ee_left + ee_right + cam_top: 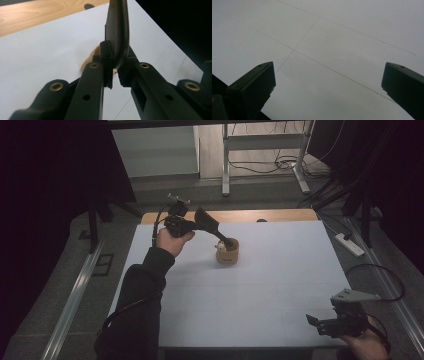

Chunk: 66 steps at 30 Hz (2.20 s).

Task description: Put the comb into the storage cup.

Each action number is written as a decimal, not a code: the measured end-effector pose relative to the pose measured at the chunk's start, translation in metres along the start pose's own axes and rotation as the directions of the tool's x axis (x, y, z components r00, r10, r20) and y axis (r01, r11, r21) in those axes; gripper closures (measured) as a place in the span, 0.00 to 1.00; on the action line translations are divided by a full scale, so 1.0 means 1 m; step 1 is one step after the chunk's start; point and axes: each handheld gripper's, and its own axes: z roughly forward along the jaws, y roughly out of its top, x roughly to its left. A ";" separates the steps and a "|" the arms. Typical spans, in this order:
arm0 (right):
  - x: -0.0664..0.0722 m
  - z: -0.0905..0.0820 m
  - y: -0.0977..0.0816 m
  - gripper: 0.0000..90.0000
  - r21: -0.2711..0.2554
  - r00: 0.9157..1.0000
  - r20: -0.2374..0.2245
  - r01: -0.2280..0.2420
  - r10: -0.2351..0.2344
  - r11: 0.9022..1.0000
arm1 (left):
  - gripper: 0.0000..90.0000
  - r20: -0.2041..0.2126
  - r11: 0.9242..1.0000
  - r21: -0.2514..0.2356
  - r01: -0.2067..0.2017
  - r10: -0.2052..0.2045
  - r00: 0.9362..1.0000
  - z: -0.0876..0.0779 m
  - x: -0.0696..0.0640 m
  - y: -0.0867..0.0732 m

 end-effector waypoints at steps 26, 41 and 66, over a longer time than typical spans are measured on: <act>0.001 0.001 0.000 0.00 0.012 1.000 -0.001 0.012 -0.012 1.000 | 0.92 0.023 0.999 0.015 0.043 -0.044 0.999 0.025 0.011 -0.014; 0.002 0.002 0.001 0.00 0.018 1.000 0.002 0.019 -0.019 1.000 | 0.91 0.073 0.992 -0.043 0.117 -0.114 0.991 0.027 0.026 -0.030; 0.002 0.002 0.000 0.00 0.016 1.000 0.005 0.025 -0.025 1.000 | 0.59 -0.018 0.991 -0.135 0.013 -0.016 1.000 0.025 0.018 -0.032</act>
